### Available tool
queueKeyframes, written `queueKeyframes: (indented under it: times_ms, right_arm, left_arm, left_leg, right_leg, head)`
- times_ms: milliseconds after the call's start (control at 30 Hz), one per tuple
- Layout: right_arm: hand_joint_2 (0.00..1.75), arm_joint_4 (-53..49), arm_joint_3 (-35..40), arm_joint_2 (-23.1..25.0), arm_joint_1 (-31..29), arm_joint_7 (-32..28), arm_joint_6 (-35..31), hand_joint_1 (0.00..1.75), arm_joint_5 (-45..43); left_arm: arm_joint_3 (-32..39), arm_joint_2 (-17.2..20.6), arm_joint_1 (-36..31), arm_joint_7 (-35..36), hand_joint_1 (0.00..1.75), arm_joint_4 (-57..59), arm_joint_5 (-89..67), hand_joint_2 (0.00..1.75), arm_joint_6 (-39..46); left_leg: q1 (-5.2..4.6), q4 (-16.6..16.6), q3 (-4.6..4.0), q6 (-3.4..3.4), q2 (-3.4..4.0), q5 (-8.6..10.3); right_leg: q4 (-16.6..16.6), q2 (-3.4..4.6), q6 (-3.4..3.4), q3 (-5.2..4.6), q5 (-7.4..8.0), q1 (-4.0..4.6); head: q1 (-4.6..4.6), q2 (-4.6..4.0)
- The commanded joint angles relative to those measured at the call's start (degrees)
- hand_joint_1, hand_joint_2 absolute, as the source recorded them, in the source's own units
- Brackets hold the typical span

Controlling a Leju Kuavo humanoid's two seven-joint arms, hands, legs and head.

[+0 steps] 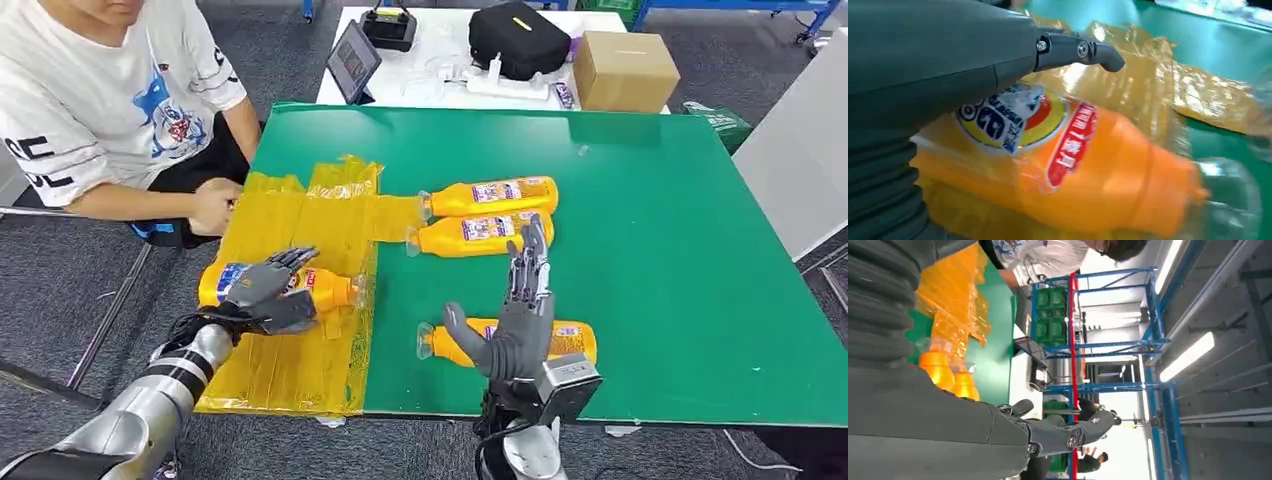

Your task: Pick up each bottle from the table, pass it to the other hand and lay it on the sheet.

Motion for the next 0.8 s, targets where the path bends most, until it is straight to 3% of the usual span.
queueKeyframes:
  times_ms: [33, 133, 200, 267, 300, 333, 367, 633, 667, 700, 800]
  right_arm:
    - [1.75, 8.0, -2.6, 0.4, -2.8, 0.1, 1.2, 0.0, -0.7]
    - [1.75, 9.7, -3.1, 0.7, -3.2, 0.1, 2.1, 0.0, -0.7]
    - [1.75, 11.2, -2.9, 0.5, -3.5, 0.1, 1.6, 0.0, 0.8]
    - [1.75, 16.9, -2.1, -0.5, -5.1, 0.1, 1.3, 0.0, 5.6]
    - [1.75, 18.0, -2.1, -0.9, -5.5, 2.0, 0.6, 0.0, 8.9]
    - [1.75, 18.2, -2.3, -1.4, -5.8, 3.3, 0.4, 0.0, 10.9]
    - [1.75, 18.4, -1.5, -2.9, -6.4, 5.9, -1.1, 0.0, 15.7]
    - [1.75, 17.5, -2.6, -3.0, -6.2, 6.3, -0.2, 0.0, 16.0]
    - [1.75, 17.8, -1.9, -3.6, -6.4, 7.2, -1.0, 0.0, 18.1]
    - [1.75, 17.6, -1.4, -4.7, -6.6, 8.9, -1.9, 0.0, 20.9]
    - [1.75, 15.9, -0.6, -10.7, -6.9, 16.6, -1.6, 0.0, 31.6]
  left_arm:
    - [3.6, 0.5, 3.0, -2.5, 0.0, 1.5, 4.8, 0.0, -7.4]
    - [6.2, 0.4, 3.8, -4.0, 0.0, 0.1, 11.5, 0.0, -13.5]
    - [9.2, -0.9, 5.4, -5.0, 0.0, -3.2, 17.9, 0.0, -12.3]
    - [17.7, -6.3, 7.8, -6.6, 0.0, -11.7, 29.8, 0.0, -5.8]
    - [21.1, -9.3, 9.4, -7.8, 0.0, -17.8, 34.8, 0.0, 1.8]
    - [19.7, -11.0, 11.1, -8.4, 0.0, -24.8, 35.5, 0.0, 10.1]
    - [20.1, -12.8, 12.8, -10.2, 0.0, -32.6, 39.2, 1.75, 18.0]
    - [17.3, -11.2, 13.8, -8.8, 0.0, -34.3, 41.6, 1.75, 19.0]
    - [17.5, -11.4, 13.9, -10.2, 0.0, -35.6, 41.7, 1.75, 21.2]
    - [14.4, -10.4, 15.1, -10.2, 0.0, -39.1, 39.0, 1.75, 29.4]
    - [9.4, -10.3, 19.3, -10.2, 0.0, -47.0, 41.6, 1.75, 34.6]
  left_leg:
    - [0.02, -0.1, 0.25, -0.03, 0.16, -0.01]
    - [0.02, -0.1, 0.23, -0.03, 0.17, 0.03]
    - [0.07, -0.1, 0.27, -0.05, 0.31, 0.06]
    - [0.04, -0.1, 0.3, -0.05, 0.19, 0.09]
    - [0.07, -0.2, 0.29, -0.06, 0.23, 0.11]
    - [0.06, -0.1, 0.28, -0.05, 0.05, 0.11]
    - [0.07, 0.0, 0.14, -0.05, -0.07, 0.14]
    - [0.07, 0.0, -0.17, -0.07, 0.11, 0.08]
    - [0.05, 0.0, -0.27, -0.05, 0.1, 0.1]
    - [0.08, 0.0, -0.25, -0.07, 0.15, 0.07]
    - [0.12, 0.1, -0.29, -0.06, 0.19, 0.03]
  right_leg:
    - [-0.1, 0.12, -0.06, 0.21, 0.04, 0.03]
    - [-0.1, 0.15, -0.08, 0.18, 0.07, 0.03]
    - [-0.2, 0.26, -0.12, 0.2, 0.14, 0.09]
    - [-0.2, 0.16, -0.1, 0.26, 0.11, 0.06]
    - [-0.2, 0.18, -0.13, 0.25, 0.16, 0.09]
    - [-0.2, 0.01, -0.08, 0.29, 0.1, 0.08]
    - [-0.1, -0.11, -0.05, 0.17, 0.09, 0.08]
    - [-0.1, 0.01, -0.2, -0.2, 0.14, 0.09]
    - [-0.1, 0.01, -0.18, -0.31, 0.16, 0.08]
    - [-0.1, 0.04, -0.21, -0.28, 0.14, 0.1]
    - [-0.1, 0.04, -0.22, -0.31, 0.13, 0.16]
  head:
    - [0.0, 0.0]
    - [0.0, 0.0]
    - [0.0, 0.0]
    - [0.0, 0.0]
    - [0.0, 0.0]
    - [0.0, 0.0]
    - [0.0, 0.0]
    - [0.0, 0.0]
    - [0.0, 0.0]
    - [0.02, 0.0]
    - [0.0, 0.0]
